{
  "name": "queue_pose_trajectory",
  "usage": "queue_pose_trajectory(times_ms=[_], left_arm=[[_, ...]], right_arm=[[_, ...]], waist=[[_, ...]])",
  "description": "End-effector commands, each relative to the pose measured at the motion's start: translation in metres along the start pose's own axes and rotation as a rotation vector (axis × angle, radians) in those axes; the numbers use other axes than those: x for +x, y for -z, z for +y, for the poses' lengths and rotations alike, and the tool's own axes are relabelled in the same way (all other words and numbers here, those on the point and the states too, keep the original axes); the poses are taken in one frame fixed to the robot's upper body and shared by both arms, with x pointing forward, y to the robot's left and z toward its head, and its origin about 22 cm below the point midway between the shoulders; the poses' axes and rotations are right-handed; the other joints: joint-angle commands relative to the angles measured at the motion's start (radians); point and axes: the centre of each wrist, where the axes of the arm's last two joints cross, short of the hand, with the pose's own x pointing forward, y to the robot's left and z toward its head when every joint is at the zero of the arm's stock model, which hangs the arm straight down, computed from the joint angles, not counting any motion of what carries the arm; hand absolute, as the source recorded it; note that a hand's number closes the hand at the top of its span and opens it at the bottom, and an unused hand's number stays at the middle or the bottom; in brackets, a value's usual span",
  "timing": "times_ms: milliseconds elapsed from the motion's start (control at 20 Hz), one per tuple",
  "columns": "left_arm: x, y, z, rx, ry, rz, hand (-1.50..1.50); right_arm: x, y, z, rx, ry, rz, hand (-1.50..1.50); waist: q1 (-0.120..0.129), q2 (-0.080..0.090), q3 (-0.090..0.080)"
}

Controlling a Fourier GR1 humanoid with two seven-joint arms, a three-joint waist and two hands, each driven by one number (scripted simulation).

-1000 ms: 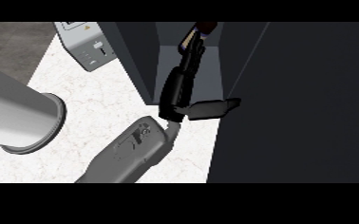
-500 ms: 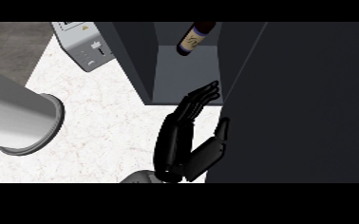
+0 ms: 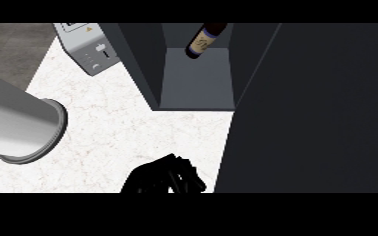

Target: Pick up the wine, place it into the cabinet and close the cabinet

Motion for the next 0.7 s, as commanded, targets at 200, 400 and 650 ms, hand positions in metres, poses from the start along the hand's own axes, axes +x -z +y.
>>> queue_pose_trajectory(times_ms=[200,400,650], left_arm=[[0.034,-0.038,0.038,-0.06,-0.008,0.031,1.5],[0.048,-0.045,0.068,-0.065,-0.003,0.022,1.5],[0.078,-0.053,0.095,-0.054,-0.013,-0.034,1.5]], right_arm=[[0.005,-0.021,0.021,0.277,-0.014,-0.048,1.5],[0.002,-0.004,0.046,0.415,0.121,0.039,1.5],[-0.001,-0.007,0.069,0.483,0.141,0.052,1.5]], waist=[[0.006,0.0,-0.001],[0.027,-0.002,-0.004],[0.019,-0.002,-0.002]])
